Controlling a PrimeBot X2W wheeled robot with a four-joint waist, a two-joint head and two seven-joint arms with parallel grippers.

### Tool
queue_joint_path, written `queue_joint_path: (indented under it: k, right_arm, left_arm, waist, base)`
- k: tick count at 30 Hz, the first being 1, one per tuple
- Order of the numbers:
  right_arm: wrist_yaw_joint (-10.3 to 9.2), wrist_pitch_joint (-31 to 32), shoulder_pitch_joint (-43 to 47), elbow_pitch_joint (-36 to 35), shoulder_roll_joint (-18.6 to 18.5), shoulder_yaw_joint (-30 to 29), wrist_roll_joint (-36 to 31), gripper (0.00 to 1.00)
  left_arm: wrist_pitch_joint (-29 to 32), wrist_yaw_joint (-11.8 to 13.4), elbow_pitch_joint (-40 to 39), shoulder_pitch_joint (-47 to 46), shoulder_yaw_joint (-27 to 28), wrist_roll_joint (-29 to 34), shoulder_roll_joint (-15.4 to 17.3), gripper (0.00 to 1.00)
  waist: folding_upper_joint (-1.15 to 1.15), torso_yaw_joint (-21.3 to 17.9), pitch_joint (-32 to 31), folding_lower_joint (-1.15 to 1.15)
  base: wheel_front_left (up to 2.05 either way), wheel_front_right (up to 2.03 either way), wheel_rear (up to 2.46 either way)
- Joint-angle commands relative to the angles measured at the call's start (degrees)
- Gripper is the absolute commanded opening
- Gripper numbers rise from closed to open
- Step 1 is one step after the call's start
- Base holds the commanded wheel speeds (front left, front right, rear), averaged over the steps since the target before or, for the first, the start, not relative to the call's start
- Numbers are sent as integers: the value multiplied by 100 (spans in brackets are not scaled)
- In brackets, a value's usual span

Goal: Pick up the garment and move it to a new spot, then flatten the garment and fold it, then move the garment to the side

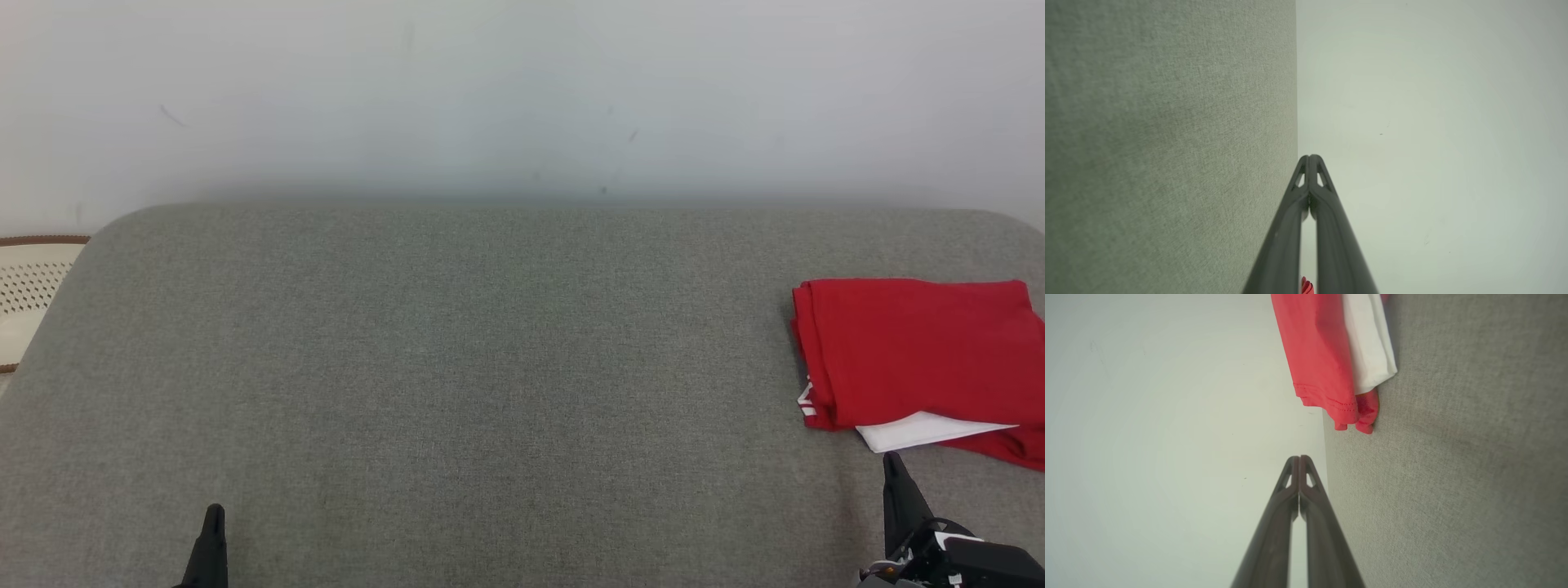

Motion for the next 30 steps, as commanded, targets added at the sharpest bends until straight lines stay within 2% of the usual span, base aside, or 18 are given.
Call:
queue_joint_path:
  k: [1,30]
  right_arm:
    - [2,-2,-36,-8,13,-7,8,0]
    - [2,-2,-36,-8,13,-6,7,0]
  left_arm:
    - [12,-10,2,-17,1,-54,18,0]
    - [11,-10,1,-16,0,-54,18,0]
  waist:
    - [0,0,0,0]
    - [0,0,0,0]
  base:
    - [0,0,0]
    - [0,0,0]
